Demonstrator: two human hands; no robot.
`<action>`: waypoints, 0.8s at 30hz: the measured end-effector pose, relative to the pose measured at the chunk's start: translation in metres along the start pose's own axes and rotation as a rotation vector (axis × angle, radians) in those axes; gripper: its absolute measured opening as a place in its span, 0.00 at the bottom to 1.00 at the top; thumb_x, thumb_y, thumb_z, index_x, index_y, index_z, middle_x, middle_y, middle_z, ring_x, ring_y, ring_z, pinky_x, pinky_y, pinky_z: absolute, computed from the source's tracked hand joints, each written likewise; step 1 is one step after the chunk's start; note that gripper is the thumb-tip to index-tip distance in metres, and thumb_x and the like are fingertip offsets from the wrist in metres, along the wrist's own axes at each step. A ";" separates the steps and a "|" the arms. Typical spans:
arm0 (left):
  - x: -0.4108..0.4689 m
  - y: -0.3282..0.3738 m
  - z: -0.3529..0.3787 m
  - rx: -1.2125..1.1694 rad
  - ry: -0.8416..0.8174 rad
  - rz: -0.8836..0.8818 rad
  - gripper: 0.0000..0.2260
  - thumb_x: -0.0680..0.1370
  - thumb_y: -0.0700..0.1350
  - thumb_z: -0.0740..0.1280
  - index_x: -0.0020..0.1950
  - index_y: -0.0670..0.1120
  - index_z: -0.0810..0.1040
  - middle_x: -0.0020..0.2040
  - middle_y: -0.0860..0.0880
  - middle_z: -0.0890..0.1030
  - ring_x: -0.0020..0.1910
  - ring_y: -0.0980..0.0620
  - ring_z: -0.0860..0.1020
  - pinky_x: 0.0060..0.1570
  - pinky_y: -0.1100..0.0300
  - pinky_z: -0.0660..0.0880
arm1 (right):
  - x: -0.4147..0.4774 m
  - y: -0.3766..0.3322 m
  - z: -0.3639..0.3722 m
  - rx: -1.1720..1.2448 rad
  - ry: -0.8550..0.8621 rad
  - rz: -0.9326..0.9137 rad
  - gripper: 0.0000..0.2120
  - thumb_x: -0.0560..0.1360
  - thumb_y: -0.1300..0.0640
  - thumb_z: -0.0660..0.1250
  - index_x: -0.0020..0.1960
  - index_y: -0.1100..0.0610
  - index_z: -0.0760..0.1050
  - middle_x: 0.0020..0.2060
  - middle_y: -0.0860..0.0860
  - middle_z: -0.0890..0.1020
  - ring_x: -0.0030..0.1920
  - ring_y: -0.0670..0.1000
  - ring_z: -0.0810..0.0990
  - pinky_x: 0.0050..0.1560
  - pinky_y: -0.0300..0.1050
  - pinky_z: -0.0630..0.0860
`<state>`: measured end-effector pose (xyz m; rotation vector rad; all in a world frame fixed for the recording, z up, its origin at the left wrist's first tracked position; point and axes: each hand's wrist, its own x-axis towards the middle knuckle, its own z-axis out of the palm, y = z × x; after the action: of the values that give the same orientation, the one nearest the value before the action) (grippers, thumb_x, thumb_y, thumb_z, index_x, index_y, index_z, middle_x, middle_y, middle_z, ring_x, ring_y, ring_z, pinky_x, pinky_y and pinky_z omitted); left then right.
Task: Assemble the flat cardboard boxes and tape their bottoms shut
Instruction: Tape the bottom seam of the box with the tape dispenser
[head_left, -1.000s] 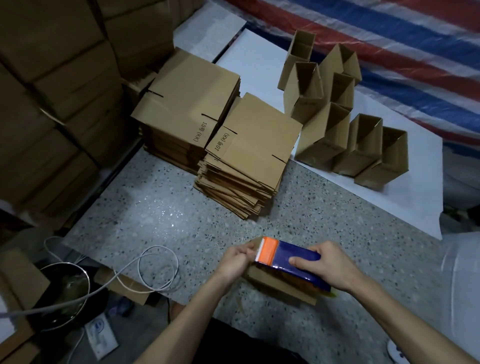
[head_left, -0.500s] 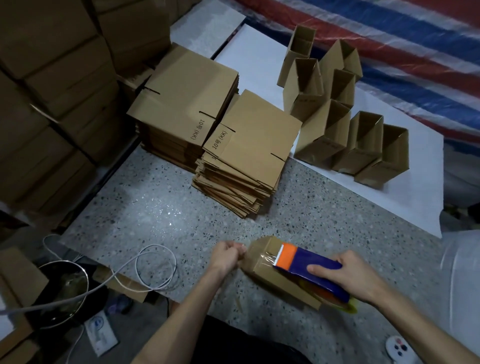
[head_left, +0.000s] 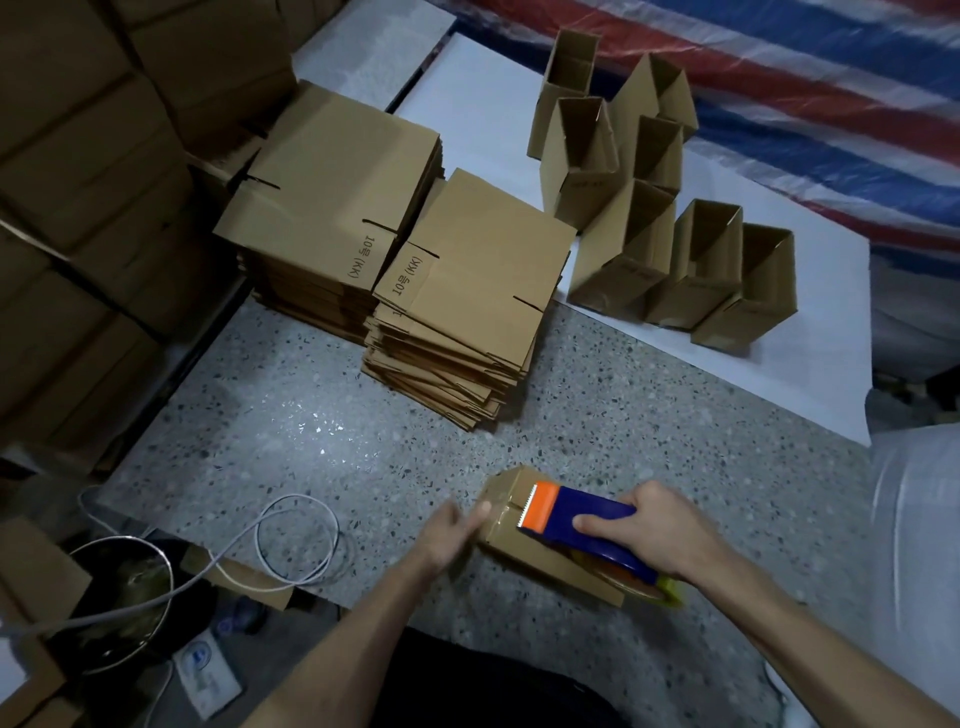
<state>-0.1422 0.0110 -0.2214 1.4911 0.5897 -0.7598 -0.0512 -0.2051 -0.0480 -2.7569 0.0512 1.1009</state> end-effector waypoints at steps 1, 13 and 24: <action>-0.001 -0.012 -0.005 0.080 -0.026 -0.014 0.15 0.81 0.58 0.64 0.44 0.48 0.68 0.44 0.48 0.76 0.41 0.53 0.74 0.39 0.60 0.74 | 0.000 0.000 0.000 0.003 0.004 -0.002 0.29 0.66 0.28 0.71 0.35 0.56 0.80 0.24 0.48 0.80 0.27 0.45 0.78 0.32 0.41 0.70; -0.028 0.016 0.035 0.051 -0.018 0.315 0.27 0.79 0.69 0.48 0.79 0.68 0.51 0.81 0.61 0.54 0.79 0.58 0.55 0.77 0.52 0.53 | 0.004 0.003 0.006 0.015 0.027 -0.025 0.30 0.65 0.27 0.71 0.31 0.55 0.79 0.20 0.43 0.77 0.24 0.42 0.77 0.29 0.39 0.67; -0.009 0.036 0.013 0.125 -0.038 0.207 0.29 0.79 0.62 0.63 0.79 0.57 0.63 0.76 0.52 0.69 0.69 0.58 0.69 0.69 0.58 0.66 | 0.010 0.005 -0.003 0.020 -0.039 -0.017 0.29 0.64 0.29 0.73 0.37 0.56 0.80 0.29 0.49 0.83 0.30 0.47 0.81 0.34 0.42 0.72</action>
<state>-0.1223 -0.0038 -0.1906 1.6207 0.3576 -0.6712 -0.0426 -0.2098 -0.0533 -2.7121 0.0338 1.1427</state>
